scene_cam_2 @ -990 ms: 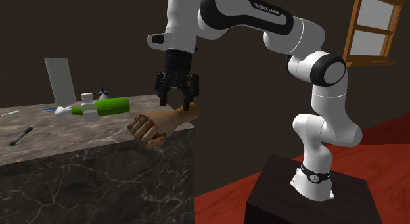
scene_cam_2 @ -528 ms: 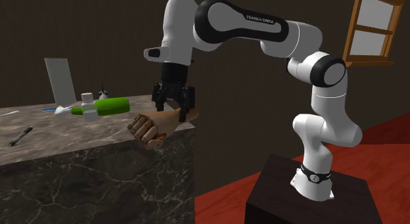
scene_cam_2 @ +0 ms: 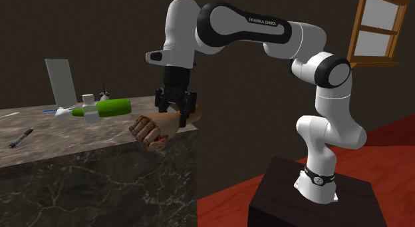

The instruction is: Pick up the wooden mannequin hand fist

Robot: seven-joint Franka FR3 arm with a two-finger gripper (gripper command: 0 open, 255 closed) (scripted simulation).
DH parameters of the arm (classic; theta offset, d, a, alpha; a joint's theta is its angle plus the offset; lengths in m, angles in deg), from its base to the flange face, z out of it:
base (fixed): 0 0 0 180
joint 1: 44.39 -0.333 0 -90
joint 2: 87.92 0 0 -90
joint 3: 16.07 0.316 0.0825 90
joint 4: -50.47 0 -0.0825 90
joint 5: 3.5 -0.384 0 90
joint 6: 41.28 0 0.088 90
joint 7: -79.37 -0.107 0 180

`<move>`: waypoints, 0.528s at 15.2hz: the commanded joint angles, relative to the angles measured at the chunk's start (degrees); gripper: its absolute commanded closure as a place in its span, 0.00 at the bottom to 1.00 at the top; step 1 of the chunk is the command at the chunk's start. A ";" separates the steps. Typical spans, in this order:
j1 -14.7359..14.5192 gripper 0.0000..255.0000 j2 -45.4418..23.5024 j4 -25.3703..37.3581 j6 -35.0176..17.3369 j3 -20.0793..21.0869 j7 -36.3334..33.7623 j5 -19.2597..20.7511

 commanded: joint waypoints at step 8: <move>1.20 1.00 -1.30 4.78 3.62 0.02 -0.39 -0.71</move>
